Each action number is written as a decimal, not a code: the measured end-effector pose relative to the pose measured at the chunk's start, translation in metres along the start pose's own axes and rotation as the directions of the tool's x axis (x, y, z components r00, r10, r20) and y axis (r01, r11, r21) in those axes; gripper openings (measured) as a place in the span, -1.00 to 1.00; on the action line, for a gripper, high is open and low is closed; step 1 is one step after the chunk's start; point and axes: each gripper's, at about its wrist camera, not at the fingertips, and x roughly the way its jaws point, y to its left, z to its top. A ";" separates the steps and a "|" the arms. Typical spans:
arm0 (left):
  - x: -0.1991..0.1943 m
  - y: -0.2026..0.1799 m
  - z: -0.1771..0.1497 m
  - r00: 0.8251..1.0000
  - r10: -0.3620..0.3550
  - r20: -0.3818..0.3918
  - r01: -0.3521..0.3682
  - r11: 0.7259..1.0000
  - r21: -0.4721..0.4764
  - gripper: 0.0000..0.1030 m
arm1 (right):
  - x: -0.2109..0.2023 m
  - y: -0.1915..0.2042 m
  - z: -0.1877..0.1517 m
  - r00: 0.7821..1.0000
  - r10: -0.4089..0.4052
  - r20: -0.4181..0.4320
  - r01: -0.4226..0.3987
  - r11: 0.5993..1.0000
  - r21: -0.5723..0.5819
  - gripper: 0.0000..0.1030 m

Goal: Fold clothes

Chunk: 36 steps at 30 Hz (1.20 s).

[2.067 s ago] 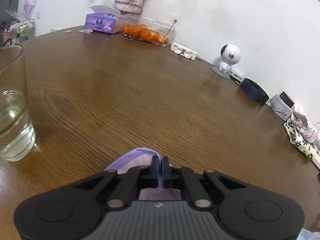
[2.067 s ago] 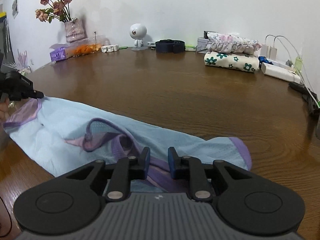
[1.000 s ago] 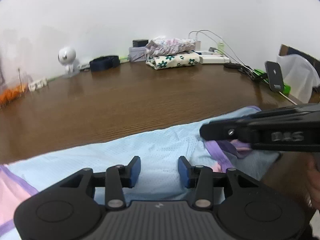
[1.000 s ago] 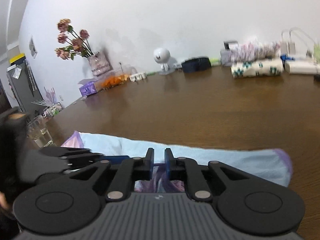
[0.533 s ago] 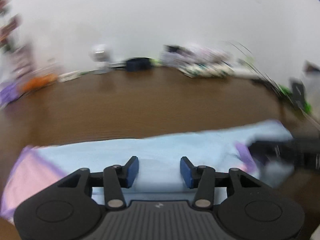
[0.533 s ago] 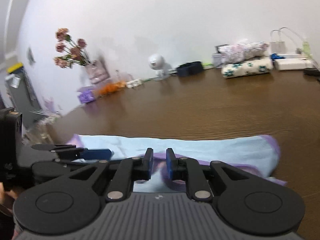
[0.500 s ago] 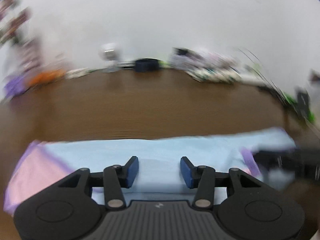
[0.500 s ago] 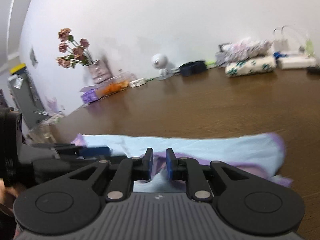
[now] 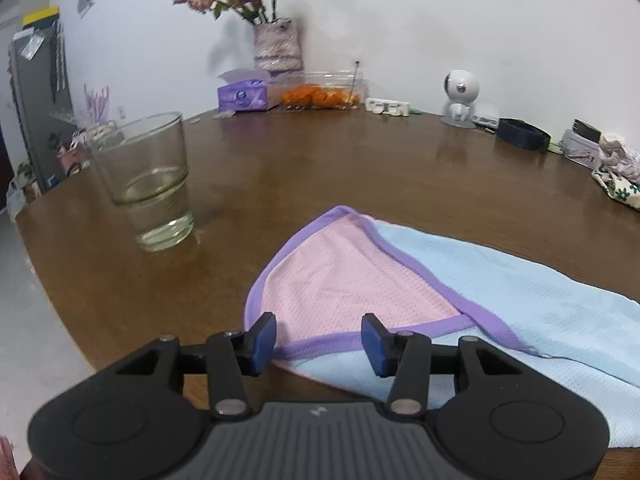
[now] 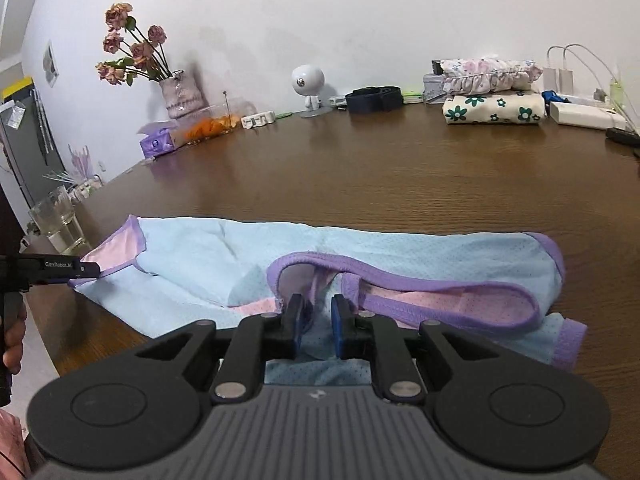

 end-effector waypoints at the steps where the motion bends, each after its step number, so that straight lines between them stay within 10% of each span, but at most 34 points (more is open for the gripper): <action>1: -0.001 -0.001 0.000 1.000 -0.011 0.007 0.011 1.000 0.000 -0.12 | -0.009 0.001 0.000 1.000 -0.009 0.028 0.009 1.000 0.001 -0.64; 4: -0.002 -0.003 0.001 0.999 -0.049 0.018 0.049 0.999 -0.005 -0.11 | -0.045 -0.007 -0.003 0.984 -0.135 0.120 0.130 0.990 0.048 0.04; 8: 0.007 -0.017 0.004 0.994 -0.110 0.011 0.109 0.994 0.013 -0.11 | -0.074 -0.025 -0.013 0.952 -0.289 0.100 0.266 0.944 0.195 -0.05; 18: 0.006 -0.021 0.002 0.982 -0.183 0.036 0.180 0.981 0.070 -0.10 | -0.036 -0.020 -0.004 0.929 -0.366 0.050 0.329 0.881 0.340 0.11; 24: 0.016 -0.001 0.003 0.990 -0.138 0.021 0.138 0.990 0.027 -0.10 | -0.011 -0.024 -0.006 0.900 -0.436 0.017 0.414 0.865 0.283 -0.71; 32: 0.017 0.019 0.005 0.990 -0.139 0.036 0.140 0.989 -0.037 -0.10 | -0.025 -0.007 0.010 0.907 -0.394 0.150 0.365 0.912 0.190 -0.86; 36: 0.011 0.033 0.006 0.991 -0.126 0.049 0.129 0.990 -0.063 -0.10 | -0.026 0.049 0.047 0.948 -0.175 0.266 0.183 0.983 -0.002 -0.86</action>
